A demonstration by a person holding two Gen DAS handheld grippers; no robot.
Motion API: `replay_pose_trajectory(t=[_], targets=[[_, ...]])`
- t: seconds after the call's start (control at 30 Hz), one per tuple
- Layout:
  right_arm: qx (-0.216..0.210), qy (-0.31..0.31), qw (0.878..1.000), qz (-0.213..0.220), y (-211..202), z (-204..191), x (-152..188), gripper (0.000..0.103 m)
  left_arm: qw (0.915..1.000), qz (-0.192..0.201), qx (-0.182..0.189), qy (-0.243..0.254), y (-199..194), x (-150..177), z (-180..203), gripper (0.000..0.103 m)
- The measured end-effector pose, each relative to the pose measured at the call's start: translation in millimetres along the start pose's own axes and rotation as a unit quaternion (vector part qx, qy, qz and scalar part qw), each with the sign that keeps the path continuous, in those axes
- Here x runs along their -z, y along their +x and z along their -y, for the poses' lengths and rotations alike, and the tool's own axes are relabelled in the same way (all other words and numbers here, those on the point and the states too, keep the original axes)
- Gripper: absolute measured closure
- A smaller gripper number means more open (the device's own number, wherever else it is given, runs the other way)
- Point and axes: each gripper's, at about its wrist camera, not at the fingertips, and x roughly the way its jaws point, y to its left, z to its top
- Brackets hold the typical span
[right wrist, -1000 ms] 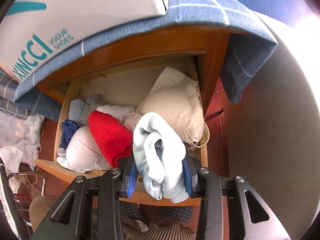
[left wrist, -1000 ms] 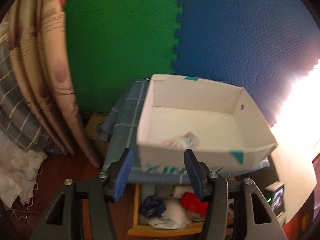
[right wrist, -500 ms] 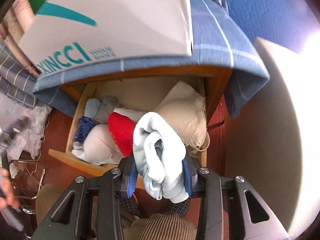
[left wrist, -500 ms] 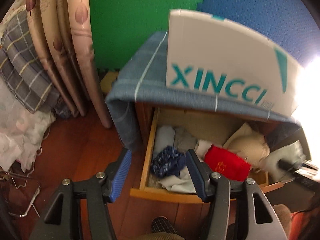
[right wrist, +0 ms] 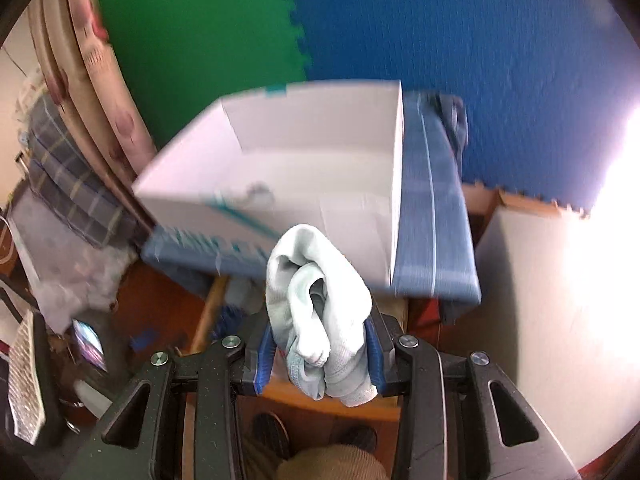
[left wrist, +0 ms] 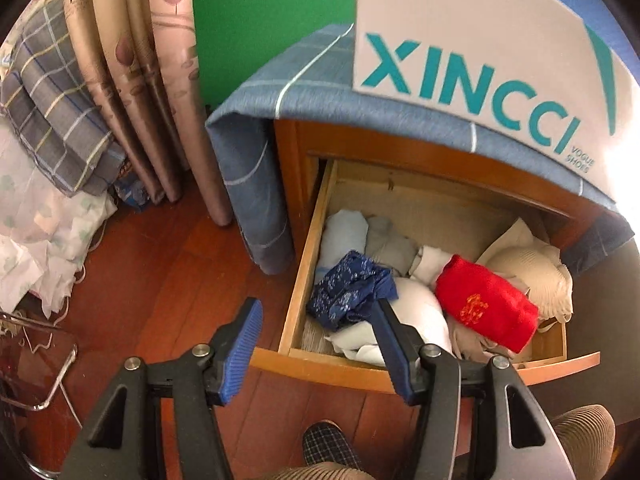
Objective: Take underwear out of drawer
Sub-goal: 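Carry the light blue sock into the white box and open the right gripper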
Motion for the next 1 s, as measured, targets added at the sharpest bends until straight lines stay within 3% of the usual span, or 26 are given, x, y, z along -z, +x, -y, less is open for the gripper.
replay_pose_trajectory(t=[0.2, 0.43, 0.8, 1.0], targets=[[0.01, -0.007, 0.999, 0.038, -11, -10, -58, 0.068, 0.9998, -0.007, -0.003, -0.018, 6, 2, -5, 0.045], [0.034, -0.016, 0.999, 0.02, 26, -15, -97, 0.068, 0.9987, 0.009, -0.02, -0.045, 2, 6, -14, 0.045], [0.053, 0.006, 0.996, -0.072, 114, 1, -108, 0.067, 0.9975, 0.016, -0.008, -0.069, 2, 7, -24, 0.045], [0.071, -0.01, 0.995, -0.076, 127, 1, -107, 0.065, 0.9969, 0.017, 0.001, -0.077, 2, 7, -25, 0.045]])
